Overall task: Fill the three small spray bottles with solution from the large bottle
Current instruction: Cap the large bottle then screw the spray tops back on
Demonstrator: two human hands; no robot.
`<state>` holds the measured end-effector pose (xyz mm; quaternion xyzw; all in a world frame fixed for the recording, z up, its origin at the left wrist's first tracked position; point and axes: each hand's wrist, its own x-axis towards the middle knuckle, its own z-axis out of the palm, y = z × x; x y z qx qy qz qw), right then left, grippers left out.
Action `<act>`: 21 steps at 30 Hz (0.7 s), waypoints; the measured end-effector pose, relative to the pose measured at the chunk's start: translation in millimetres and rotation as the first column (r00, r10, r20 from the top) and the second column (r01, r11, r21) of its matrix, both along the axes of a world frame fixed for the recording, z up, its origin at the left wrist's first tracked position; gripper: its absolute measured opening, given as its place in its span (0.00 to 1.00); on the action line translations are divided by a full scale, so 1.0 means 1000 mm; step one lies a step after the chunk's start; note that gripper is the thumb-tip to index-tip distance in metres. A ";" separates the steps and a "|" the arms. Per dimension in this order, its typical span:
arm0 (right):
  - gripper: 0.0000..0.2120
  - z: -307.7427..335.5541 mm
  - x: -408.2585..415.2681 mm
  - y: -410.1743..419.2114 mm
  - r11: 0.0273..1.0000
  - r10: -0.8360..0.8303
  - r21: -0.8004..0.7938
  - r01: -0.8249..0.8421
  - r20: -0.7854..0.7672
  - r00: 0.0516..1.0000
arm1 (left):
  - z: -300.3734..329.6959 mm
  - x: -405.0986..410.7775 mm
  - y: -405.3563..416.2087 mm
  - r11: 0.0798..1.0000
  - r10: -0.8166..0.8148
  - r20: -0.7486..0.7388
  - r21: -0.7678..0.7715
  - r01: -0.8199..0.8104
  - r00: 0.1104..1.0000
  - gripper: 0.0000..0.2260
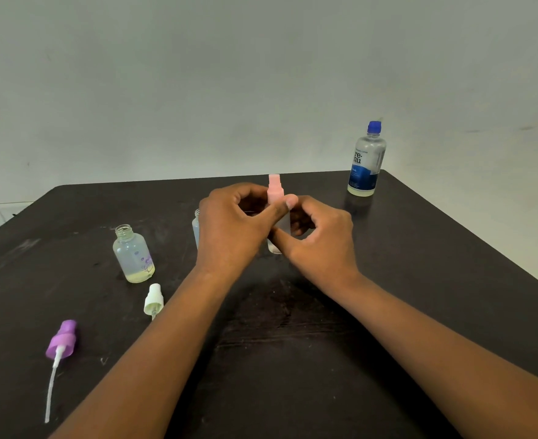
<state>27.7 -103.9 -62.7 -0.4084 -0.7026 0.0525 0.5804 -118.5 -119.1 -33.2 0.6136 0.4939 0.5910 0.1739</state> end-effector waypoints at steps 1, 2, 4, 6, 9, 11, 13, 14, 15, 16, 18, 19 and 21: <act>0.16 0.000 0.000 0.000 1.000 -0.002 0.001 0.002 0.001 1.000 | 0.000 0.000 -0.001 1.000 0.013 -0.005 0.003 -0.013 1.000 0.10; 0.15 0.000 0.000 0.000 1.000 -0.001 0.002 0.001 0.002 1.000 | 0.000 0.001 -0.001 1.000 0.025 -0.006 0.006 -0.025 1.000 0.09; 0.15 -0.001 -0.001 0.000 1.000 0.004 0.005 -0.004 0.004 1.000 | 0.000 0.001 -0.002 0.999 0.046 -0.011 0.010 -0.046 0.999 0.07; 0.15 -0.002 -0.001 0.000 1.000 0.011 0.006 -0.011 0.009 1.000 | 0.000 0.001 -0.001 0.999 0.049 -0.019 0.014 -0.049 0.999 0.06; 0.14 -0.003 -0.001 0.001 1.000 0.028 0.006 -0.028 0.004 1.000 | -0.001 0.001 -0.001 0.999 0.038 -0.015 0.010 -0.038 0.999 0.03; 0.12 -0.003 -0.001 0.002 0.999 0.045 -0.009 -0.046 -0.003 0.999 | -0.002 0.002 -0.001 0.999 0.045 -0.021 0.011 -0.045 0.999 0.02; 0.10 -0.003 -0.001 0.003 0.998 0.062 -0.029 -0.061 0.007 0.998 | -0.003 0.003 0.000 0.999 0.052 -0.026 0.009 -0.052 0.998 0.02; 0.09 -0.003 0.000 0.003 0.997 0.069 -0.037 -0.069 0.010 0.998 | -0.003 0.003 0.000 0.999 0.054 -0.026 0.004 -0.054 0.998 0.03; 0.08 -0.003 0.000 0.003 0.996 0.077 -0.045 -0.077 0.007 0.997 | -0.004 0.003 0.001 0.999 0.053 -0.024 0.000 -0.053 0.998 0.03; 0.06 -0.003 0.000 0.003 0.995 0.087 -0.052 -0.087 0.001 0.996 | -0.004 0.004 0.001 0.999 0.049 -0.021 -0.002 -0.049 0.999 0.03; 0.05 -0.002 0.000 0.004 0.991 0.114 -0.072 -0.114 -0.011 0.993 | -0.004 0.004 0.001 0.999 0.036 -0.015 -0.007 -0.036 0.999 0.04; 0.04 -0.002 0.001 0.004 0.987 0.132 -0.084 -0.133 -0.018 0.991 | -0.004 0.003 0.001 1.000 0.030 -0.012 -0.010 -0.030 0.999 0.04; 0.04 -0.002 0.002 0.004 0.979 0.176 -0.104 -0.178 -0.031 0.984 | -0.003 0.003 0.000 1.000 0.015 -0.008 -0.009 -0.016 1.000 0.04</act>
